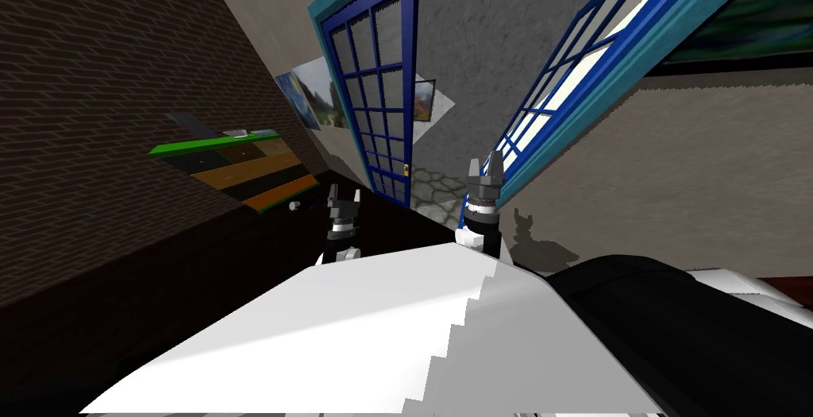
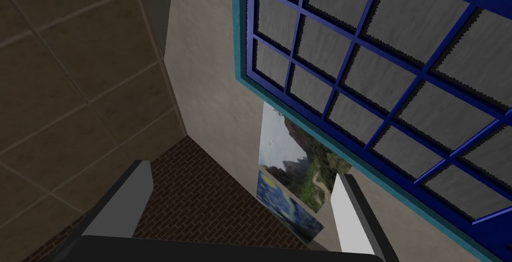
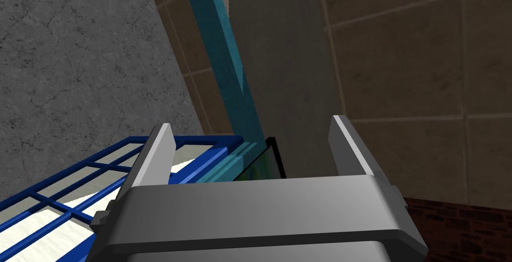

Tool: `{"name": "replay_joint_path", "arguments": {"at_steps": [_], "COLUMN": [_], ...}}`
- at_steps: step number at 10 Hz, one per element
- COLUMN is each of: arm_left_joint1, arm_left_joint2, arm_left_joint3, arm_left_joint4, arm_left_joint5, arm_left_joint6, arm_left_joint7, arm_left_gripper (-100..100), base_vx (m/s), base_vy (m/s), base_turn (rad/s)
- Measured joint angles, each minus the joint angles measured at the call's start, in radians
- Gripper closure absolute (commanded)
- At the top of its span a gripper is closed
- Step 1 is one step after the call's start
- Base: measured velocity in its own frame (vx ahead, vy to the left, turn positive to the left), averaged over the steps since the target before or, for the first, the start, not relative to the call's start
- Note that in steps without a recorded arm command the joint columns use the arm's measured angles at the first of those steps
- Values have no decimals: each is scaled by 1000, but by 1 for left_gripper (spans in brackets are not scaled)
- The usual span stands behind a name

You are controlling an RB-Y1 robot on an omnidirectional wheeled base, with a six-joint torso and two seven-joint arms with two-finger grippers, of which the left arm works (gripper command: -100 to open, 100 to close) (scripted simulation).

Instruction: Push the door open

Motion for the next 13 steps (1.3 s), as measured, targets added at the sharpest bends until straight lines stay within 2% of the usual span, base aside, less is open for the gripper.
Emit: {"name": "replay_joint_path", "arguments": {"at_steps": [3,5,8,13], "arm_left_joint1": [-18,-28,-48,-73], "arm_left_joint2": [1,1,2,10], "arm_left_joint3": [-27,-46,-73,-117], "arm_left_joint4": [53,98,154,256], "arm_left_joint5": [4,6,11,21], "arm_left_joint6": [-4,-19,-22,-46], "arm_left_joint7": [54,89,146,248], "arm_left_gripper": [-100,-100,-100,-100], "base_vx": [99,102,99,99], "base_vy": [15,-7,-5,10], "base_turn": [-10,-9,-11,-10]}}
